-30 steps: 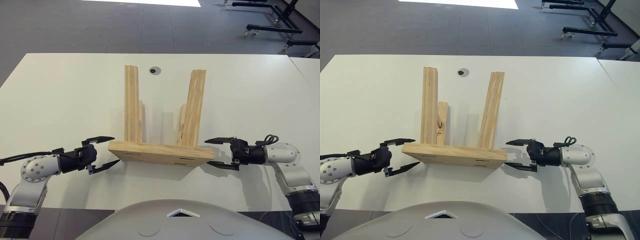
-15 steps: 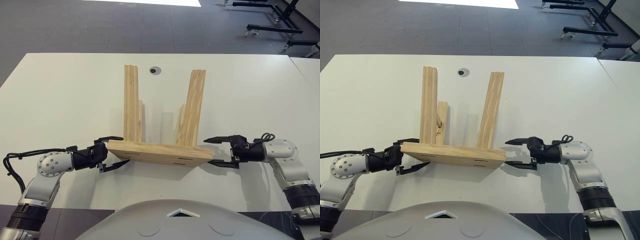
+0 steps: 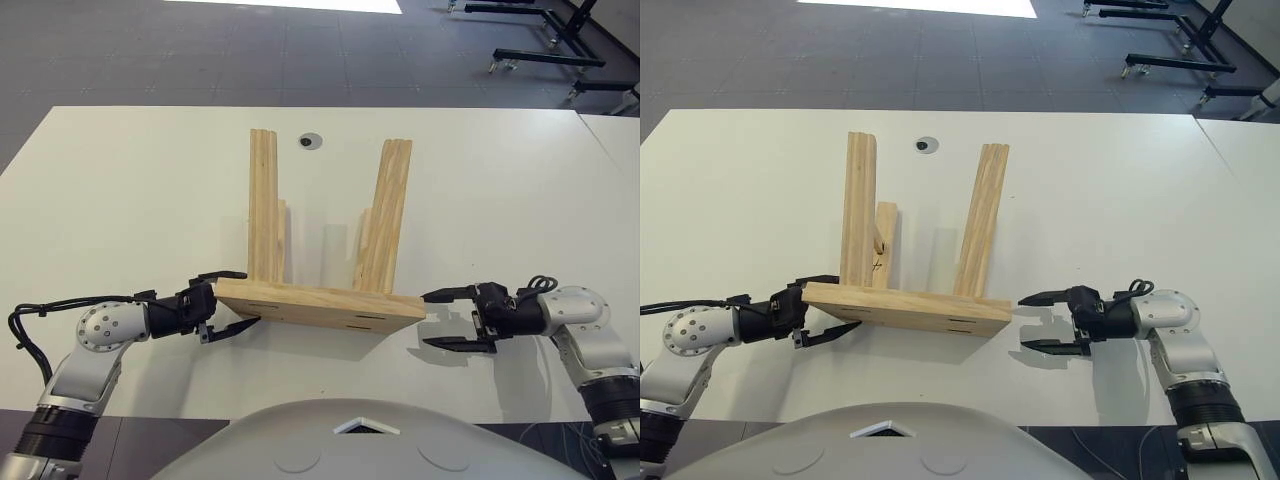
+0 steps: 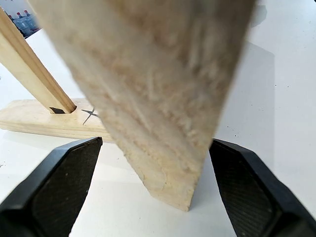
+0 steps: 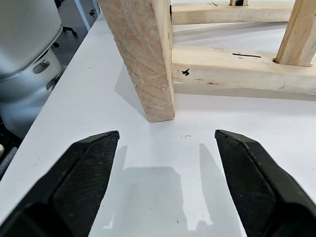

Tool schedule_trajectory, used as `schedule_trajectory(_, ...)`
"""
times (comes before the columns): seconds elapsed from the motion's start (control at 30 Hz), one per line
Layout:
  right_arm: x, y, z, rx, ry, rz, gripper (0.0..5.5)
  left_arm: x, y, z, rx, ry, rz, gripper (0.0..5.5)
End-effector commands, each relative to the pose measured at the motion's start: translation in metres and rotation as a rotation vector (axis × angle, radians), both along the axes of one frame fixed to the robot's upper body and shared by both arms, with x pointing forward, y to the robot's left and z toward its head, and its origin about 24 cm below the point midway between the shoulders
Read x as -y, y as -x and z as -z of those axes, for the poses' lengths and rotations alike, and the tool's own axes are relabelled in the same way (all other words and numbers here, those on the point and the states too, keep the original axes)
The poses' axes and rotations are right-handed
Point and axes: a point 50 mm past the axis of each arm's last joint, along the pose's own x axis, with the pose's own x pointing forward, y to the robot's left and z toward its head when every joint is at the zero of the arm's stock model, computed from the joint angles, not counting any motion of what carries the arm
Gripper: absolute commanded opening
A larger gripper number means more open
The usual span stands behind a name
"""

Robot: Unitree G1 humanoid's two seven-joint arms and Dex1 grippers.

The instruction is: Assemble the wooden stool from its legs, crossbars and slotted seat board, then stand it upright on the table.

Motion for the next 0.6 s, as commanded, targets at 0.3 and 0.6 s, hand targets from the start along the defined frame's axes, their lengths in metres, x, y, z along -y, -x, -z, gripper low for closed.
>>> schedule_trajectory(0.3, 0.002, -0.002, -0.002, 0.079, -0.024, 0.059, 3.58, 0.033, 0.0, 0.004, -0.075, 0.147, -0.035, 2.43)
schedule_trajectory(0.6, -0.004, -0.003, -0.004, 0.139, -0.048, 0.069, 3.58, 0.024, -0.008, 0.007, -0.073, 0.116, -0.038, 1.4)
